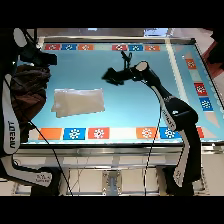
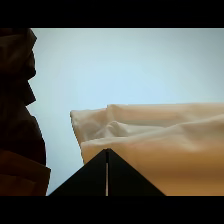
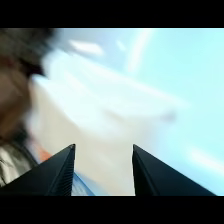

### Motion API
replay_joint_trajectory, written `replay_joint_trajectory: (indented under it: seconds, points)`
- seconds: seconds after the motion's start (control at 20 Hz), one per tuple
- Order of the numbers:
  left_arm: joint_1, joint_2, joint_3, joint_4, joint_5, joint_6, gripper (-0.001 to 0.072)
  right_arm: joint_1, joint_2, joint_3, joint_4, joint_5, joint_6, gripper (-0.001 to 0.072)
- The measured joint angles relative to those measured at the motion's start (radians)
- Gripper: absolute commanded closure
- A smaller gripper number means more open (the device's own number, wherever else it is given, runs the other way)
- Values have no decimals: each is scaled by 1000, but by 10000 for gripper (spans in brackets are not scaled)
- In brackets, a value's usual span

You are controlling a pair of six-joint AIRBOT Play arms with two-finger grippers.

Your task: Fold the shirts.

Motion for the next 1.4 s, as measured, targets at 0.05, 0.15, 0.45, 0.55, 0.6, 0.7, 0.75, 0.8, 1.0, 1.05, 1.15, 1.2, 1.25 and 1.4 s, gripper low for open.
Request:
replay_joint_trajectory:
  seconds: [0.05,0.15,0.45,0.55,0.6,0.7,0.75,0.8,1.0,1.05,1.15,1.2,1.25,1.4]
  points:
    - [0,0,0,0,3,0,696,-21,-2,-23,-58,60,30,198]
    - [0,0,0,-1,9,0,696,-47,-13,-67,-109,125,61,147]
    - [0,0,0,-5,16,0,696,-2,-58,-118,21,31,10,102]
    - [0,0,0,-5,16,0,696,27,-80,-123,76,-20,0,103]
    - [0,0,0,-5,17,0,696,42,-92,-124,112,-43,-6,105]
    - [0,0,0,-5,17,0,696,66,-112,-126,185,-85,-18,107]
    - [0,0,0,-5,17,1,696,77,-120,-126,215,-99,-22,110]
    - [0,0,0,-6,18,2,696,88,-127,-127,244,-120,-26,116]
    - [0,0,0,-8,22,3,695,130,-139,-127,320,-127,-35,493]
    - [0,0,0,-8,22,3,696,142,-141,-127,337,-124,-37,606]
    - [0,0,0,-8,22,3,696,158,-142,-127,367,-116,-43,685]
    - [0,0,0,-8,21,7,696,159,-142,-126,396,-109,-58,686]
    - [0,0,0,-8,21,11,696,152,-142,-122,433,-103,-85,686]
    - [0,0,0,-8,16,23,696,85,-116,-98,510,-100,-154,687]
